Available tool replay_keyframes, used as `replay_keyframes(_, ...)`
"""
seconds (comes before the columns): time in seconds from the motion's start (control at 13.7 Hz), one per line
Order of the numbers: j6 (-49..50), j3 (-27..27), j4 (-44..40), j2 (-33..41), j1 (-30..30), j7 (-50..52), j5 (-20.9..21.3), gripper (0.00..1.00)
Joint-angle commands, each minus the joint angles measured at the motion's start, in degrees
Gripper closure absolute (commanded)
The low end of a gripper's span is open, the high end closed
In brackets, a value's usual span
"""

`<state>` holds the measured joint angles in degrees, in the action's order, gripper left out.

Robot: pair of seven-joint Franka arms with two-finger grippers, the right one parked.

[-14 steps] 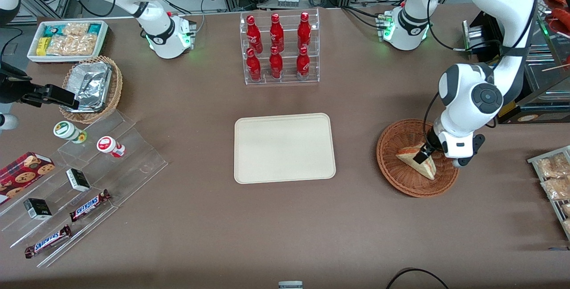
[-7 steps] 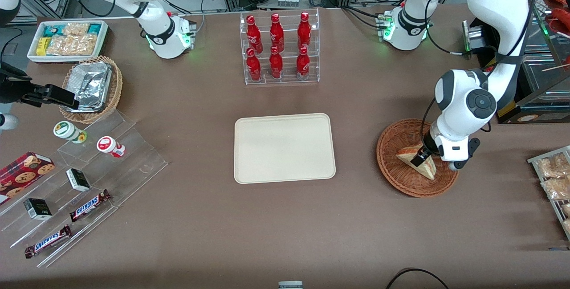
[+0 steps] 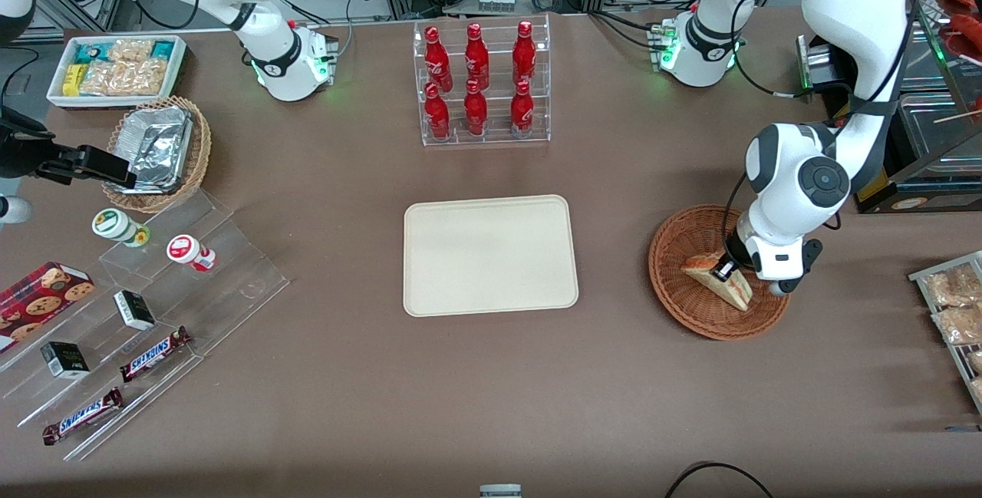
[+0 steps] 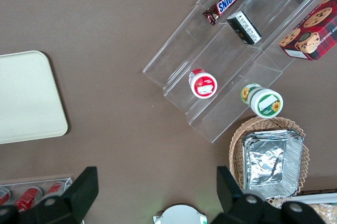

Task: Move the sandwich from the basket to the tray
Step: 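Lift the sandwich and carry it with the left gripper to the tray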

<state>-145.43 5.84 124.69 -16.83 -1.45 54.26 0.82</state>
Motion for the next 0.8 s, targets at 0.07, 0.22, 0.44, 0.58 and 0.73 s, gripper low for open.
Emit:
replay_keyframes(0.07,6.96,0.14,-3.47,4.08,-0.48,1.99,0.93,1.0)
replay_keyframes(0.22,15.84,0.49,-9.7,4.44,-1.01,1.91,0.93,1.0)
replay_keyframes(0.44,22.54,0.49,-17.53,4.09,-4.87,1.73,0.93,1.0)
replay_keyframes(0.58,26.76,0.49,-22.89,2.86,-8.2,1.2,0.85,1.0)
replay_keyframes(0.73,28.88,0.49,-26.51,1.45,-11.72,1.2,0.85,1.0)
